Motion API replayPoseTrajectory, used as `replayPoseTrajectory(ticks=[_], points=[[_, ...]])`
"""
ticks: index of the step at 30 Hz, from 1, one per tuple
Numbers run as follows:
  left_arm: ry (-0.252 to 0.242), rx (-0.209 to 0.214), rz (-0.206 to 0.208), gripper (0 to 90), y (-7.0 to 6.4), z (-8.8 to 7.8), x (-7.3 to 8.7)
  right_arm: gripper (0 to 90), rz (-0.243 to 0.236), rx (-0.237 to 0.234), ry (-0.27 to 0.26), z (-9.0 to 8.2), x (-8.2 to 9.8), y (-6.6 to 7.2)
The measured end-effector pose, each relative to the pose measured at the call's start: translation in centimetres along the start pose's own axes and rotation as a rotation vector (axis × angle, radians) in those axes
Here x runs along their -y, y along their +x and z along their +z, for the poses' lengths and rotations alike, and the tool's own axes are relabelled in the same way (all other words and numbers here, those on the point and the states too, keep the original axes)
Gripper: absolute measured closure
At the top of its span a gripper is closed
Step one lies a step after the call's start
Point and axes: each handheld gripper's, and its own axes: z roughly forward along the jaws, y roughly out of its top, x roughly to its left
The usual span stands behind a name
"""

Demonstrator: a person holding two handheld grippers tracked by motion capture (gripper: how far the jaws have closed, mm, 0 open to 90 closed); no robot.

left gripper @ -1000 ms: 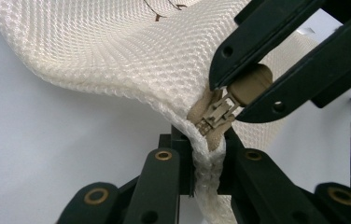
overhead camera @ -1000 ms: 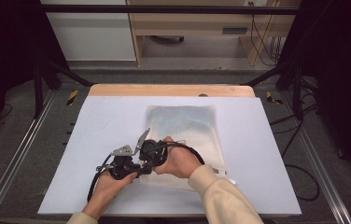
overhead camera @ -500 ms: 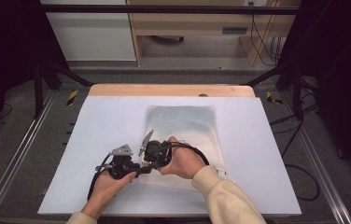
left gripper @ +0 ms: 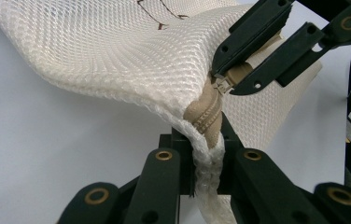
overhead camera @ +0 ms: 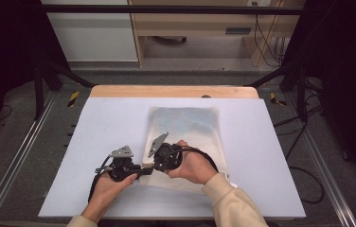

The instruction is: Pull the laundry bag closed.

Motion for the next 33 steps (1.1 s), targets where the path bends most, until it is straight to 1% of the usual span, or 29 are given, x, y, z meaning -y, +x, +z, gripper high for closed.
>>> replayPoseTrajectory(ticks=[6, 10, 12, 13, 14, 15, 19, 24, 32, 33], points=[[-0.001, -0.018, 0.016, 82.9, -0.3, 0.0, -0.1, 82.2, -0.019, 0.022, -0.043, -0.2, 0.6, 0.3], [0.002, -0.031, 0.017, 82.9, -0.5, 0.1, -0.1, 82.1, -0.026, 0.036, -0.069, 0.0, 1.0, 0.4], [0.009, -0.037, 0.023, 82.9, -0.6, 0.1, -0.1, 82.2, -0.023, 0.042, -0.073, 0.0, 1.2, 0.6], [0.012, -0.038, 0.027, 82.9, -0.6, 0.1, 0.0, 82.2, -0.028, 0.044, -0.073, 0.1, 1.3, 0.7], [0.015, -0.038, 0.029, 82.9, -0.7, 0.2, 0.0, 82.2, -0.033, 0.044, -0.061, 0.0, 1.4, 0.8], [0.012, -0.036, 0.030, 82.9, -0.7, 0.3, 0.0, 82.2, -0.036, 0.049, -0.065, 0.0, 1.4, 0.9], [0.007, -0.026, 0.032, 82.8, -0.9, 0.3, 0.0, 82.2, -0.021, 0.060, -0.068, -0.4, 2.0, 0.9], [0.007, -0.019, 0.046, 82.8, -1.3, 0.4, -0.2, 82.2, 0.000, 0.064, -0.081, -0.9, 2.8, 1.1], [0.009, -0.023, 0.053, 82.8, -1.5, 0.4, -0.2, 82.1, 0.035, 0.076, -0.080, -1.3, 3.8, 0.9], [0.010, -0.025, 0.055, 82.8, -1.6, 0.4, -0.2, 82.2, 0.039, 0.075, -0.086, -1.4, 4.0, 0.8]])
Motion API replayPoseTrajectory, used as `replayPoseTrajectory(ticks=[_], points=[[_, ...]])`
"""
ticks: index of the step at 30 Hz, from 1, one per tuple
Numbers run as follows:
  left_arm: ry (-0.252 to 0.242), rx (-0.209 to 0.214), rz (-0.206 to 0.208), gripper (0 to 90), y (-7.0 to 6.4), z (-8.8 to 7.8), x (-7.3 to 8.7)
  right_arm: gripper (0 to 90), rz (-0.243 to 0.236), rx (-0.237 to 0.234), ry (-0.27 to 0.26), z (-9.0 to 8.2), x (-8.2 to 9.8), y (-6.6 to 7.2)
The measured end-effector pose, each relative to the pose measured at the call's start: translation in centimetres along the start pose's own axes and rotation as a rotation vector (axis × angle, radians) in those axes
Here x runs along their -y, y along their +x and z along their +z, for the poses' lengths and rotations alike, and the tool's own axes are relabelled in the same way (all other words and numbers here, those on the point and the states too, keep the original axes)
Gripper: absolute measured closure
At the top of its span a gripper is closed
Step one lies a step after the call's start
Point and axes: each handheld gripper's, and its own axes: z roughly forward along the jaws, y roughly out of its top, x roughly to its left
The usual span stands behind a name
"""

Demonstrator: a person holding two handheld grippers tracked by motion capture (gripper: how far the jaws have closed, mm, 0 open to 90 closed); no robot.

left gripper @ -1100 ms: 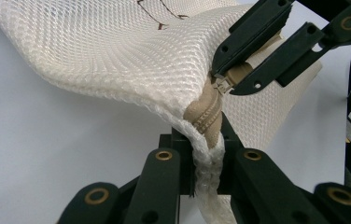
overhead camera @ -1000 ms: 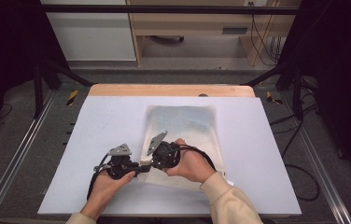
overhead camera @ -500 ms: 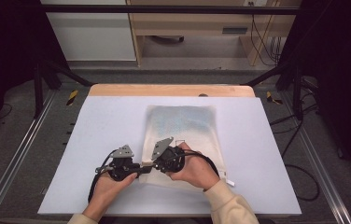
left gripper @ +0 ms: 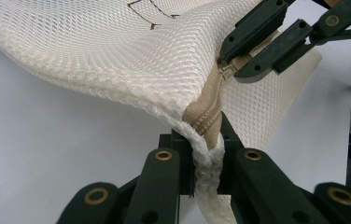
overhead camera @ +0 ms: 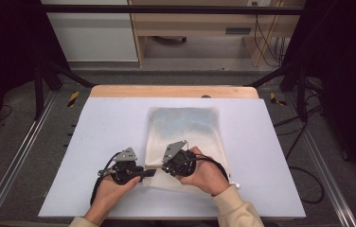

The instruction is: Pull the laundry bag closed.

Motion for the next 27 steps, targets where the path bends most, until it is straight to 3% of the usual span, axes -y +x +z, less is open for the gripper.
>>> replayPoseTrajectory(ticks=[7, 27], points=[[0.005, -0.002, 0.006, 82.8, -0.1, 0.1, 0.0, 82.1, 0.028, 0.009, 0.000, -0.5, 1.1, -0.1], [0.019, -0.008, 0.017, 82.7, -0.1, 0.3, 0.1, 82.1, 0.045, 0.030, -0.011, -1.3, 2.6, -0.2]])
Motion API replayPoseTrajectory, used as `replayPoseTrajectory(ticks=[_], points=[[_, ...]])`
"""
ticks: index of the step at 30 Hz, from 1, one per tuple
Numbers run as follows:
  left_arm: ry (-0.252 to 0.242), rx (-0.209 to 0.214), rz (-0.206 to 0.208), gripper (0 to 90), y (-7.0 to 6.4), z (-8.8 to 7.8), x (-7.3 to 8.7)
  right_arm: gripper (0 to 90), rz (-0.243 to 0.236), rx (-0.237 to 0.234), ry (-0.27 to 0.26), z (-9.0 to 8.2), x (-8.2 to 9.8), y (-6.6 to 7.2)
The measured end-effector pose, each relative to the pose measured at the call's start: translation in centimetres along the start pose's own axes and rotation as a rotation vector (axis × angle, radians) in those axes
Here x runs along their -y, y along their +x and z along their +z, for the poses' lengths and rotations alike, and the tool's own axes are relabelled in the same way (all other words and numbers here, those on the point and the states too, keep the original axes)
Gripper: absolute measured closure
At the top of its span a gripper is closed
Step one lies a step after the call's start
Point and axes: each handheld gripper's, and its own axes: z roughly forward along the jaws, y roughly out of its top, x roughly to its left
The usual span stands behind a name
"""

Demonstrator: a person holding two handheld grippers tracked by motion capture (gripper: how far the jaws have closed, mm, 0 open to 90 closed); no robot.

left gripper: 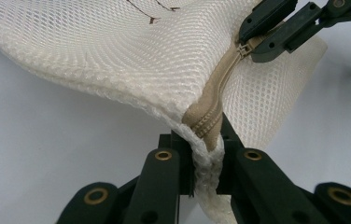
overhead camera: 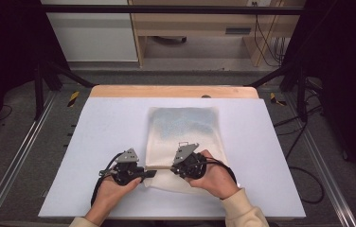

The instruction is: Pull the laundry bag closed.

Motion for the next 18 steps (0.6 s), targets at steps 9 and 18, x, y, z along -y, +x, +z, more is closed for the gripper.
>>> replayPoseTrajectory(ticks=[9, 18], points=[[0.002, -0.001, -0.002, 82.6, 0.0, 0.0, 0.0, 82.1, 0.015, 0.005, -0.002, -0.3, 0.6, -0.1], [0.005, 0.000, 0.002, 82.6, 0.0, 0.0, 0.0, 82.1, 0.024, 0.012, -0.006, -0.7, 1.2, -0.2]])
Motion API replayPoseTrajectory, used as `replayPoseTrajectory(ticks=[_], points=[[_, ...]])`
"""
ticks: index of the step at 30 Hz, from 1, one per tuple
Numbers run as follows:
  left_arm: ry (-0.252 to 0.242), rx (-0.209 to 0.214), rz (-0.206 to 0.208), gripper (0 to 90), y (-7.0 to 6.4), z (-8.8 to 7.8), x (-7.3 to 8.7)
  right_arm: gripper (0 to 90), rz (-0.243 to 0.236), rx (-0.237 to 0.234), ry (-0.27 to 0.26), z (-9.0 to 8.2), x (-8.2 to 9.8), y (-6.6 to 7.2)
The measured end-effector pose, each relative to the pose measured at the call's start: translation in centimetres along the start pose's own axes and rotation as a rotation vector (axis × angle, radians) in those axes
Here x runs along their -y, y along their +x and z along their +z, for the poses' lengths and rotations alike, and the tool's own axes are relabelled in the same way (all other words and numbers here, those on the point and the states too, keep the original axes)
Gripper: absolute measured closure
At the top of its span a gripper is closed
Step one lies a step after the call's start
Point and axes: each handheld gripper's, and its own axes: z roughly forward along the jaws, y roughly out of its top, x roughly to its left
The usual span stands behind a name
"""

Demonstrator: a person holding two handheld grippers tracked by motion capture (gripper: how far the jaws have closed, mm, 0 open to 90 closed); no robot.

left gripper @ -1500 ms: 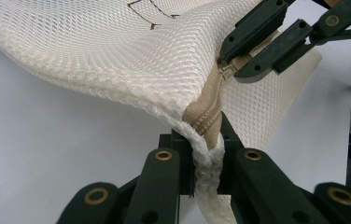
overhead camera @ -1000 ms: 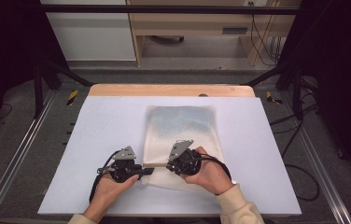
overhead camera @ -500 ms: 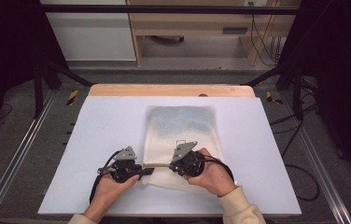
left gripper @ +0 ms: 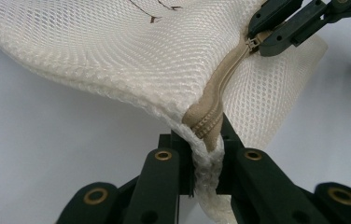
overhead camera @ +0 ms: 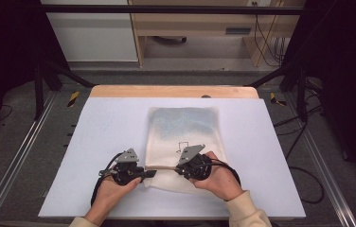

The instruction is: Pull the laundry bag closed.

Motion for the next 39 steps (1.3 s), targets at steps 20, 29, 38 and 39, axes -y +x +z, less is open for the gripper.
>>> replayPoseTrajectory(ticks=[20, 29, 38, 39], points=[[-0.004, 0.008, 0.000, 82.6, -0.1, 0.0, 0.0, 82.1, 0.026, 0.009, -0.008, -0.7, 0.9, -0.1], [-0.006, 0.007, 0.004, 82.6, -0.2, 0.0, -0.1, 82.1, 0.040, 0.019, -0.006, -1.2, 1.4, -0.2], [-0.008, 0.008, 0.006, 82.6, -0.2, -0.1, -0.1, 82.1, 0.054, 0.031, -0.005, -1.7, 2.1, -0.5], [-0.008, 0.007, 0.005, 82.6, -0.1, -0.1, -0.1, 82.1, 0.053, 0.032, -0.006, -1.8, 2.2, -0.5]])
